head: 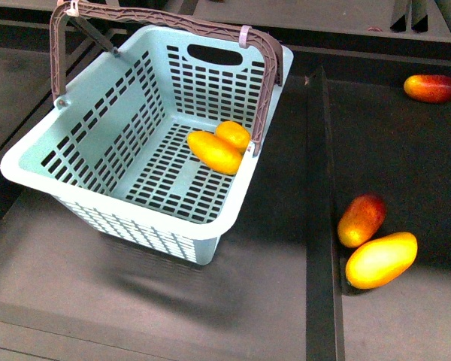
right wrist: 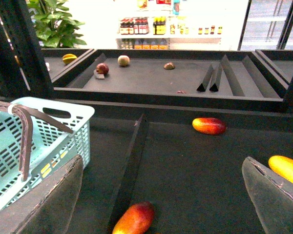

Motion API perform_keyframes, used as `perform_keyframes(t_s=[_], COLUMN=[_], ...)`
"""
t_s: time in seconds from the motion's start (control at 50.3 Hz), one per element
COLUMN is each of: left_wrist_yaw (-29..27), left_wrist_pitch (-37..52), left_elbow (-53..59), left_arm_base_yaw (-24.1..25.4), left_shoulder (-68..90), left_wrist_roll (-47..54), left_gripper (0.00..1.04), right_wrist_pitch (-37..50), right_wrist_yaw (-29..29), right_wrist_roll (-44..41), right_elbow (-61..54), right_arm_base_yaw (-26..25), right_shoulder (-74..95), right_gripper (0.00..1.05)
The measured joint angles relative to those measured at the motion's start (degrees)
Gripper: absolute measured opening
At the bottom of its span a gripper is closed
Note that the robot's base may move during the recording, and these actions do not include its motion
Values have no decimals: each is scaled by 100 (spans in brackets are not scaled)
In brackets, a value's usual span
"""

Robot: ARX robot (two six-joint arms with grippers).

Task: Pick lemon and mango into basket

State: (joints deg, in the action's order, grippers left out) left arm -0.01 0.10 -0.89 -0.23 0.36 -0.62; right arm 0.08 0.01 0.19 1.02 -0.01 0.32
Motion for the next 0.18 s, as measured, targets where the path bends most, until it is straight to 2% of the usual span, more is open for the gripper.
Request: perform_keyframes(t_s=[0.06, 0.179], left_wrist_yaw=[0, 0], left_wrist_pitch=[0, 0], left_elbow=[0, 0], left_arm_base_yaw=[0, 0], left_shoulder=[0, 0], left_wrist_roll=[2, 11], left_gripper=[99, 98], right_wrist_pitch=[0, 0], right_wrist_yaw=[0, 0], right_wrist_roll=[0, 0], right_elbow=[0, 0], right_arm_base_yaw=[0, 0], right_shoulder=[0, 0], right_gripper=[96, 96])
